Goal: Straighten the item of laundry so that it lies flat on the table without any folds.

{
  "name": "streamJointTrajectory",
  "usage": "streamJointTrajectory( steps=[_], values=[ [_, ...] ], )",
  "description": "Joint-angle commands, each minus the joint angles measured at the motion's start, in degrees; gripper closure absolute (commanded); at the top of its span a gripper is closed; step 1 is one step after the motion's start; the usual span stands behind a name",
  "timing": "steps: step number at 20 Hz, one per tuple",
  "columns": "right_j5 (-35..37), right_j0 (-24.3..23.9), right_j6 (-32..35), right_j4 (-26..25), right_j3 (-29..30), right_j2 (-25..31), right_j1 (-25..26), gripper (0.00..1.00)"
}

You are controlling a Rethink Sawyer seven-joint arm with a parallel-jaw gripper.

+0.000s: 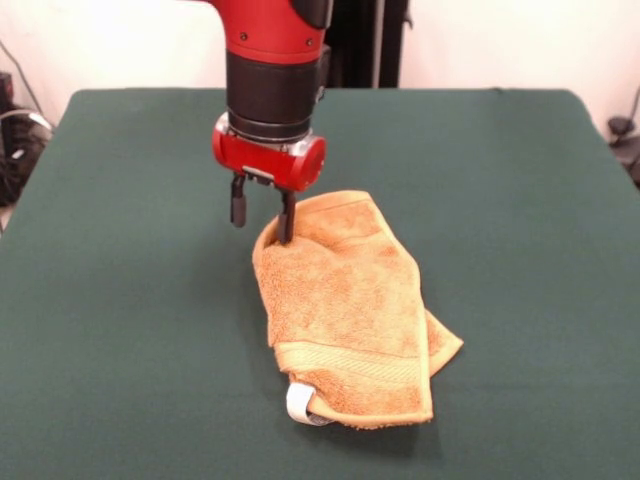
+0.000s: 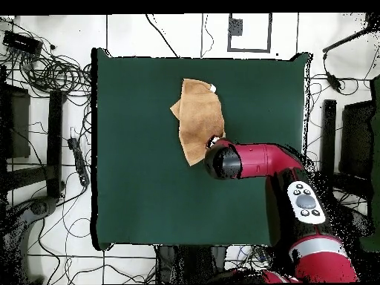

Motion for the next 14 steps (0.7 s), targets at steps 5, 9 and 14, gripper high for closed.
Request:
streamJointTrajectory(
  steps=[5, 9, 14],
  values=[
    [-2.41, 2.76, -0.52, -2.74, -0.61, 0.85, 7.93, 0.00],
    [-2.74, 2.83, -0.64, -2.60, -1.28, 0.80, 8.62, 0.00],
    [-2.36, 2.77, -1.00, -2.32, -1.28, 1.05, 8.00, 0.00]
  ],
)
